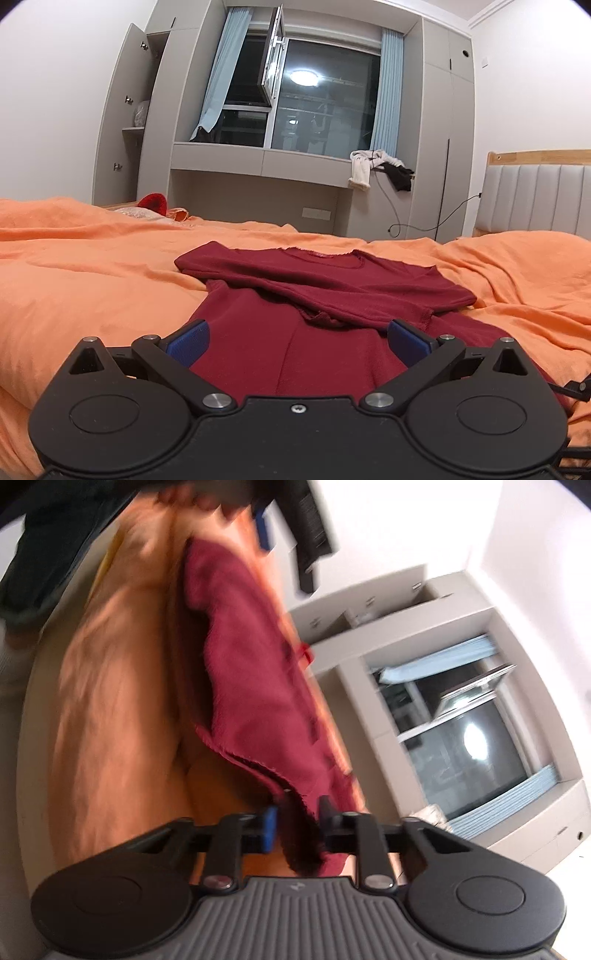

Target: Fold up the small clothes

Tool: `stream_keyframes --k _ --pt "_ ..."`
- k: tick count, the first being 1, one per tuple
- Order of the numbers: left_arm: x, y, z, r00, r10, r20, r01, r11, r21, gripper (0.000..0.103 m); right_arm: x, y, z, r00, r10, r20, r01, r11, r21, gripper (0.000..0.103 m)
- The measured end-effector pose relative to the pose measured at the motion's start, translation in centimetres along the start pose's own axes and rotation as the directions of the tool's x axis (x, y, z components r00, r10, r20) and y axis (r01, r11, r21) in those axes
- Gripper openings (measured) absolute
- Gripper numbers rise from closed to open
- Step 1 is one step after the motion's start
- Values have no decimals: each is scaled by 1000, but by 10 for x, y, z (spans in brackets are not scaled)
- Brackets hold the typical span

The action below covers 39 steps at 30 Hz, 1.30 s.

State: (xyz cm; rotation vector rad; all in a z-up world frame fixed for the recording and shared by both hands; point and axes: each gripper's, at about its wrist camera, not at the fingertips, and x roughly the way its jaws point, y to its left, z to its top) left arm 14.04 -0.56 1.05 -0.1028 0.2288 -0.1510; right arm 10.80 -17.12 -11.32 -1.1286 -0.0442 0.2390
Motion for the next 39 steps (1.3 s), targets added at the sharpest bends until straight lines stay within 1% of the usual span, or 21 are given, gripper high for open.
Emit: stream_keyframes --k 1,5,8,10,12,14,15,16,18,19,20,22,24,27,29,31,33,34,36,38,39 --pt "-1 0 0 1000 -13 8 13 1000 -4 102 -3 -3 1 1000 -17 16 16 1000 20 15" --pt "-7 -4 0 995 -86 40 86 996 8 102 -1 -17 4 998 -60 35 55 992 117 13" --pt "-13 -14 -2 983 -174 61 171 983 61 102 3 -32 1 997 -72 17 67 973 220 12" --pt "-17 -22 -5 967 -246 69 237 965 113 102 2 -41 -2 998 -69 -6 68 956 286 12" --pt "-22 -35 -10 947 -313 69 296 937 184 102 3 -49 -4 998 -64 -23 68 939 337 12" --pt "-25 -48 -16 933 -356 53 332 907 258 102 4 -59 -4 998 -59 -34 67 920 386 11" --pt "-24 -55 -20 931 -363 41 337 897 287 102 4 -62 -5 998 -57 -38 67 912 405 11" --pt "-22 -62 -25 935 -353 26 327 890 317 102 4 -66 -6 998 -56 -41 68 904 422 11" --pt "-13 -76 -37 955 -297 -10 279 883 377 102 2 -72 -8 997 -59 -45 73 890 450 11" --pt "-8 -82 -43 961 -273 -33 262 874 409 102 1 -77 -9 997 -63 -45 76 885 458 11" --pt "-2 -88 -49 971 -232 -58 233 865 444 102 -2 -79 -11 997 -70 -44 82 882 464 11" --pt "8 -95 -57 982 -171 -80 188 846 499 102 -5 -83 -12 996 -82 -40 91 879 468 11" --pt "14 -95 -61 991 -107 -80 133 841 524 98 -7 -85 -14 995 -92 -37 99 878 468 11" --pt "17 -89 -60 1000 4 -22 8 840 543 96 -11 -88 -16 994 -100 -38 106 875 473 11" --pt "16 -87 -59 999 42 16 -44 838 543 96 -14 -90 -17 993 -108 -37 113 872 477 11" --pt "13 -86 -57 996 78 47 -91 833 546 92 -18 -89 -17 992 -119 -37 122 868 481 10" --pt "8 -86 -56 987 135 91 -163 815 556 84 -20 -89 -17 991 -131 -35 132 865 484 10" --pt "7 -85 -55 981 161 106 -193 808 557 82 -21 -90 -18 990 -135 -36 136 863 487 10" --pt "3 -82 -51 972 203 121 -236 801 550 74 -20 -92 -18 990 -135 -45 139 857 496 9" --pt "4 -74 -44 960 251 126 -279 808 519 73 -22 -94 -19 990 -135 -52 142 852 503 9" --pt "1 -70 -40 954 272 125 -298 814 499 71 -22 -95 -18 989 -136 -52 143 852 504 9"
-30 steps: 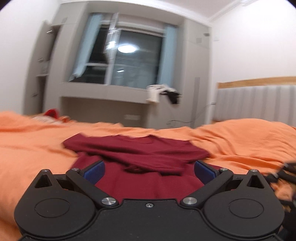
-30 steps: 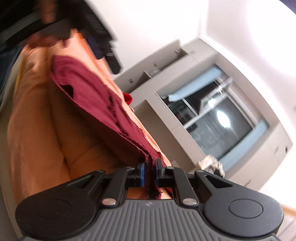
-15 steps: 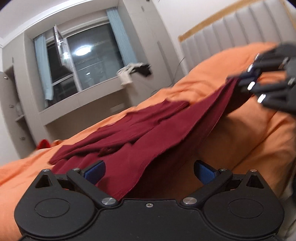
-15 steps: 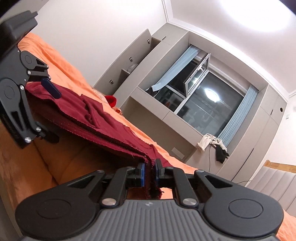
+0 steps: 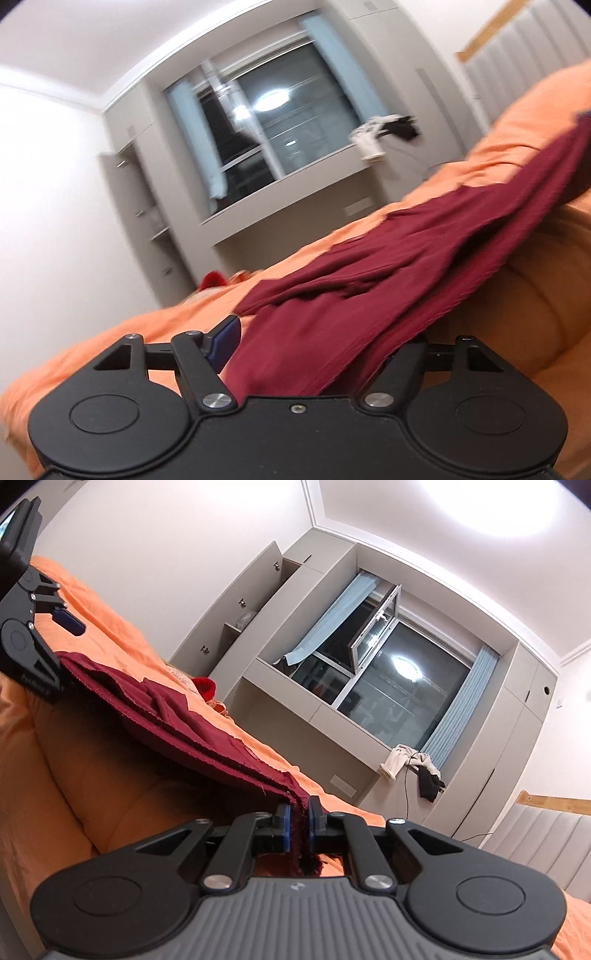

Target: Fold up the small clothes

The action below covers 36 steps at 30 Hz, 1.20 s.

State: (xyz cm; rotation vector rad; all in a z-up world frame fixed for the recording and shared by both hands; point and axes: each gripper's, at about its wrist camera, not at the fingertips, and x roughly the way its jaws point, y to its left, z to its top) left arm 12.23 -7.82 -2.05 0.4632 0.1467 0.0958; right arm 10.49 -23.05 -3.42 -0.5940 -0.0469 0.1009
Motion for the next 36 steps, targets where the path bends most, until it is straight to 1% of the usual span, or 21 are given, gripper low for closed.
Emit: stream_keyframes --k 1,3,4,5,6,8,10,12,15,18,20,21,25,29,31,32,33,35,36 --pt "2 6 0 1000 13 -13 -13 1000 -21 68 -2 0 0 1000 -2 2 2 1000 -1 9" --pt "4 16 1 999 29 -37 -31 998 -55 53 -2 0 1 1000 -5 4 5 1000 -6 9" --pt "4 20 2 998 37 -48 -40 997 -69 48 -2 1 1 1000 -4 4 4 1000 -12 9" --pt "5 24 2 998 40 -56 -44 996 -80 37 -2 3 1 1000 -4 1 4 1000 -21 9" --pt "2 28 0 997 40 -60 -45 995 -88 23 -3 5 1 1000 -5 0 5 999 -32 9" --pt "-1 31 1 998 32 -51 -37 995 -91 11 -2 10 3 1000 -7 3 7 999 -54 9" --pt "-6 33 1 999 35 -23 -36 996 -83 7 -1 12 4 1000 -9 9 10 998 -67 9" --pt "-13 33 0 999 46 6 -45 996 -79 6 -4 12 4 1000 -5 12 6 998 -70 7" --pt "-23 38 3 998 62 29 -58 992 -109 5 -10 2 7 1000 0 20 1 999 -49 6" --pt "-40 52 12 998 37 55 -27 983 -182 5 -22 -13 15 999 -20 30 19 1000 13 6" --pt "-53 59 21 996 23 86 -6 980 -199 5 -35 -21 21 998 -38 51 37 999 12 6" --pt "-61 59 26 994 19 104 1 982 -189 5 -43 -25 24 997 -46 65 46 999 4 6" --pt "-98 64 43 983 18 184 0 995 -97 5 -79 -37 33 993 -66 95 66 998 -3 6" --pt "-141 78 55 976 -20 217 35 997 -66 5 -124 -43 38 990 -83 115 83 997 4 6" --pt "-161 84 60 973 -47 224 62 996 -63 5 -140 -44 40 988 -86 126 86 996 12 6" --pt "-169 89 62 972 -74 223 93 993 -77 5 -146 -44 40 988 -88 127 87 996 15 6" --pt "-176 94 64 969 -107 222 132 986 -99 5 -148 -44 40 988 -90 128 88 996 21 6" --pt "-183 106 70 962 -178 206 213 964 -161 5 -147 -47 39 987 -93 128 88 995 48 6" --pt "-182 110 71 961 -197 195 233 955 -185 5 -143 -50 39 987 -97 130 90 994 58 6"
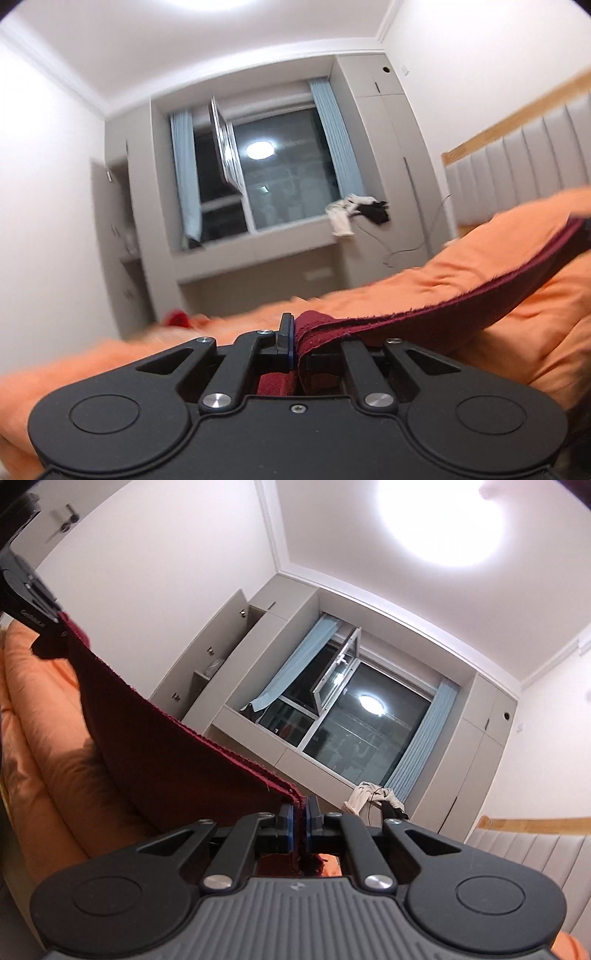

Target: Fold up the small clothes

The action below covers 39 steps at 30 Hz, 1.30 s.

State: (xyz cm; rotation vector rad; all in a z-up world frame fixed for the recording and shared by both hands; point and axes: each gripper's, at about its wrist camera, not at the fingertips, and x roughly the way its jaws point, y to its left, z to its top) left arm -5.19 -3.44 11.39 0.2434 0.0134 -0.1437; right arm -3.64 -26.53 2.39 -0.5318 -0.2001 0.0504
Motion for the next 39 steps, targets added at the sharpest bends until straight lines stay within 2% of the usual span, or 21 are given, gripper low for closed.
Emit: stream_keyframes --k 3,9,12,15,19,24,28,33,39 --pt "5 7 6 1000 -20 -11 20 999 -38 6 14 -5 0 1000 -9 12 8 1000 16 6" --pt "36 13 13 1000 2 11 -3 1000 30 6 52 -9 -1 998 -36 47 37 999 -16 6" --pt "65 18 24 1000 17 20 -18 999 43 6 87 -15 -1 998 -42 50 44 999 -30 6" --pt "99 27 35 1000 8 11 -8 1000 6 6 130 -17 -3 998 -53 44 56 996 -67 6" --pt "149 41 43 999 -16 -34 14 998 -66 6 190 -8 -14 998 -58 14 59 989 -136 6" --pt "216 57 45 995 17 -99 -27 995 -98 7 261 4 -28 998 -36 -45 28 987 -161 7" --pt "275 65 35 984 57 -171 -77 990 -116 7 310 16 -43 995 -2 -99 -15 987 -162 7" --pt "344 80 7 957 79 -280 -132 976 -175 8 355 36 -76 989 43 -140 -70 979 -193 7" --pt "387 99 -32 922 72 -380 -163 963 -214 11 385 58 -109 968 100 -231 -150 966 -210 7"
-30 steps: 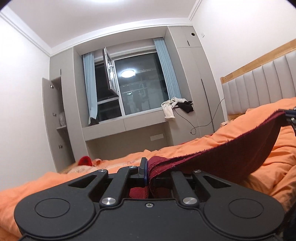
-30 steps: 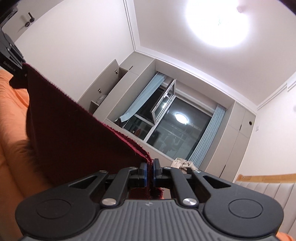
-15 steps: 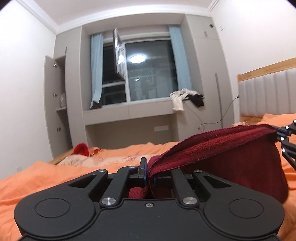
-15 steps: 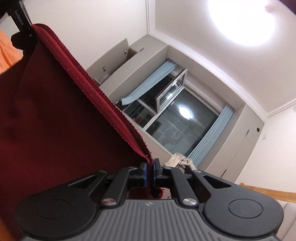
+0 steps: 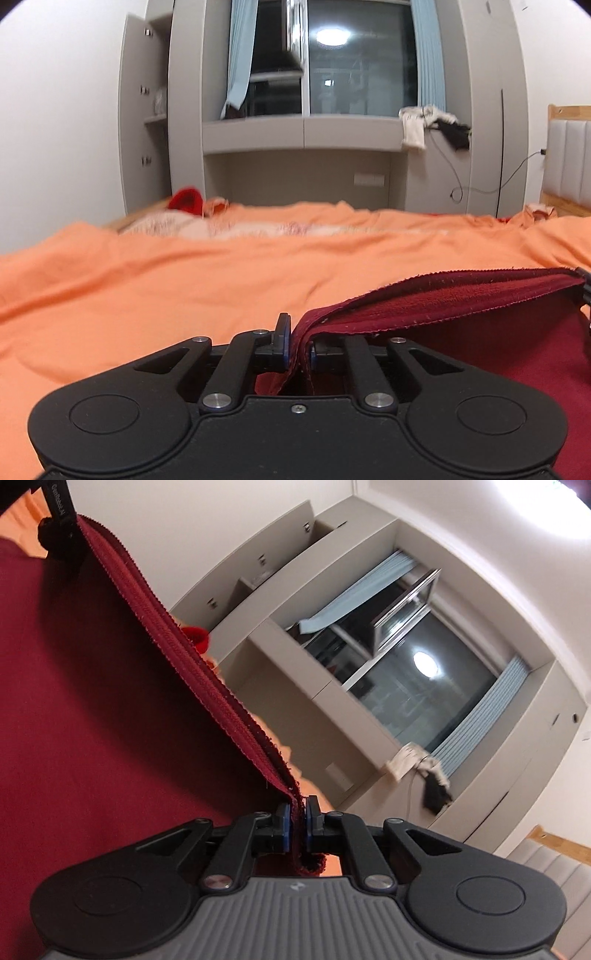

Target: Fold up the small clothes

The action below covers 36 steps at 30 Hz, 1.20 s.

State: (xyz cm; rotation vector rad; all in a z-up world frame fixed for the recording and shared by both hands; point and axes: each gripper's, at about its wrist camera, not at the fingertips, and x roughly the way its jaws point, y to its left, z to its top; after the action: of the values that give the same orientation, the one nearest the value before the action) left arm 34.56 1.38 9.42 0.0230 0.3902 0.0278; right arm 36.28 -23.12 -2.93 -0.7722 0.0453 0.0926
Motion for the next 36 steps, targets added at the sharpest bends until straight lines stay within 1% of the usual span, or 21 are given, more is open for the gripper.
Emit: stream_keyframes --k 3,5,7,8,10,12,13,14,15,16,17,18,19,21,22,24,26,27,28,32,36 --pt "12 6 -10 1000 4 -22 -4 1000 -3 15 5 7 -5 999 25 -22 -24 1000 11 8" --pt "20 11 -15 999 -6 -41 5 1000 -25 18 6 8 -8 999 33 -34 -33 999 19 9" --pt "23 18 -22 998 -17 -53 13 998 -67 25 8 10 -10 998 40 -50 -38 999 31 12" --pt "25 22 -24 998 -18 -61 12 996 -92 32 9 10 -12 997 41 -57 -39 999 37 13" --pt "26 26 -29 997 -26 -75 16 991 -133 33 14 5 -9 997 44 -68 -41 998 46 23" --pt "25 32 -33 996 -42 -76 28 984 -173 38 13 5 -12 996 36 -83 -32 998 48 32" --pt "24 35 -34 996 -42 -74 27 982 -189 42 15 2 -12 995 35 -90 -30 998 53 33" --pt "24 38 -36 997 -40 -70 25 979 -200 48 17 1 -12 995 35 -98 -29 998 61 34" --pt "22 39 -37 997 -37 -64 23 978 -207 54 18 0 -13 993 37 -109 -29 997 71 39" --pt "21 41 -38 998 -33 -58 20 977 -215 56 16 -1 -14 992 36 -117 -27 996 80 49" --pt "20 42 -38 998 -30 -54 17 975 -224 60 17 -3 -15 992 35 -125 -23 996 90 55" --pt "19 43 -38 998 -26 -50 14 972 -233 65 17 -5 -16 991 33 -129 -20 994 104 64" --pt "18 46 -38 999 -23 -47 11 970 -243 67 16 -7 -16 991 31 -129 -16 993 115 67" --pt "16 48 -38 999 -17 -49 4 967 -254 77 15 -11 -16 991 31 -131 -14 991 130 77" --pt "16 49 -39 998 -17 -53 3 967 -254 79 15 -14 -16 991 31 -132 -13 991 136 85" --pt "16 49 -40 998 -18 -67 2 970 -242 80 12 -16 -17 991 33 -132 -12 988 153 92" --pt "18 47 -43 996 -18 -85 -1 976 -217 82 13 -23 -18 990 41 -136 -18 986 168 95" --pt "18 46 -45 996 -15 -93 -4 979 -203 83 13 -25 -19 989 46 -141 -20 984 178 100" --pt "19 44 -46 995 -12 -99 -7 983 -186 83 13 -28 -20 988 51 -146 -22 981 192 103" --pt "22 41 -54 990 24 -139 -43 990 -134 85 16 -39 -27 978 99 -184 -48 963 264 103" --pt "31 44 -59 975 82 -206 -109 986 -126 86 23 -41 -35 961 119 -248 -39 952 303 103"
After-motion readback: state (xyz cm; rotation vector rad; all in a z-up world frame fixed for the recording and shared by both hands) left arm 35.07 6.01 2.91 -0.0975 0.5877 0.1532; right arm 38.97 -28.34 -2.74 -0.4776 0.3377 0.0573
